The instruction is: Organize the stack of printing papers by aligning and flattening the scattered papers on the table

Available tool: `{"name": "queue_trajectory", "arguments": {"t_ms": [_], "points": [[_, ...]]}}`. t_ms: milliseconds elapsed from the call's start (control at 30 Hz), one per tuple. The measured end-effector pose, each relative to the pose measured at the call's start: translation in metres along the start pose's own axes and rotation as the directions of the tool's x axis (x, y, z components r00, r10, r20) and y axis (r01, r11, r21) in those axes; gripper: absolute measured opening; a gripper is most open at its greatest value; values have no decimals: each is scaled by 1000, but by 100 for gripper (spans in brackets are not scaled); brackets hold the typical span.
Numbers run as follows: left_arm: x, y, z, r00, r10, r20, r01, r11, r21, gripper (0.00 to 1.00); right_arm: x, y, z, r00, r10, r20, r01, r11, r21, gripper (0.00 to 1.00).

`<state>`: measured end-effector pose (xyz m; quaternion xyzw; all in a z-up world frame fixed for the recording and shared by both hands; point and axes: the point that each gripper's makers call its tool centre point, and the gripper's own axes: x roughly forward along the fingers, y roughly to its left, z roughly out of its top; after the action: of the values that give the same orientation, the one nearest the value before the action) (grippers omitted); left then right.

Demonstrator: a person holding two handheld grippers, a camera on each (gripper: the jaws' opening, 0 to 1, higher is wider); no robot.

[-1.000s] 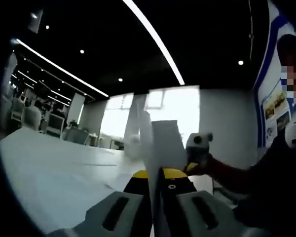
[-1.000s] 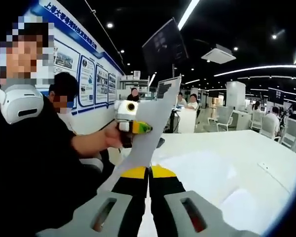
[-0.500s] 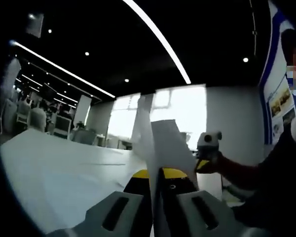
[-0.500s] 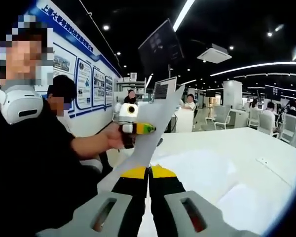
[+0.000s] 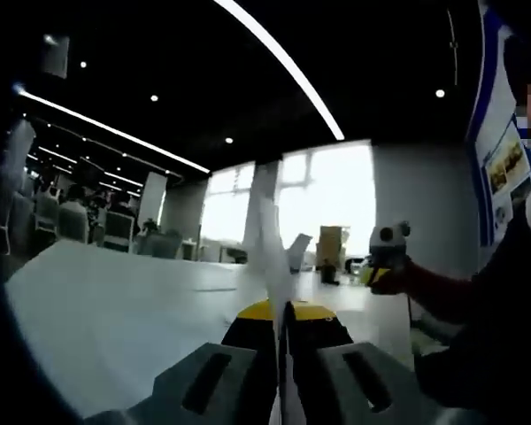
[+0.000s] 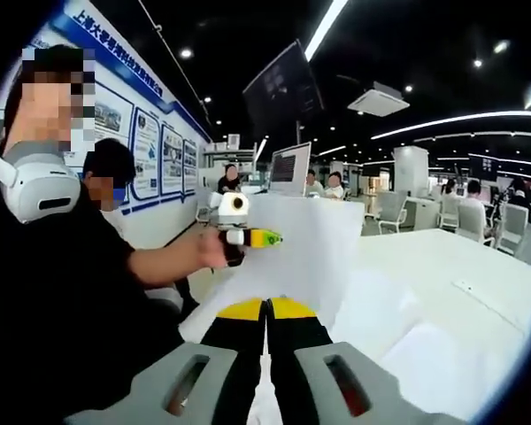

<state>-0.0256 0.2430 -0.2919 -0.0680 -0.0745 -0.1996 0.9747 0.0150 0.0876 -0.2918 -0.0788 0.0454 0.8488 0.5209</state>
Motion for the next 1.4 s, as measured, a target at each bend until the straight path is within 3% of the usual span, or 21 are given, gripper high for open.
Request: {"name": "queue_trajectory", "arguments": {"t_ms": [167, 600, 833, 933, 1067, 1400], "points": [[4, 2, -12, 999, -25, -32, 25, 1000, 5, 6, -6, 3, 4, 1000, -14, 13, 14, 1000, -8, 0], [-5, 16, -13, 1000, -15, 3, 15, 1000, -14, 6, -19, 6, 1, 998, -53, 44, 53, 999, 4, 0], [-9, 22, -20, 1000, 10, 0, -10, 1000, -18, 6, -28, 2, 2, 991, -112, 67, 112, 994, 7, 0], [-9, 24, -20, 1000, 16, 16, -16, 1000, -25, 6, -32, -8, 4, 981, -170, 96, 168, 986, 20, 2], [-11, 25, -24, 1000, 19, 17, -18, 999, -27, 6, -33, -15, -3, 976, -196, 98, 191, 980, 57, 2], [-14, 28, -13, 998, 7, 67, -2, 997, -75, 6, -37, -21, -11, 963, -248, 104, 235, 964, 122, 2]]}}
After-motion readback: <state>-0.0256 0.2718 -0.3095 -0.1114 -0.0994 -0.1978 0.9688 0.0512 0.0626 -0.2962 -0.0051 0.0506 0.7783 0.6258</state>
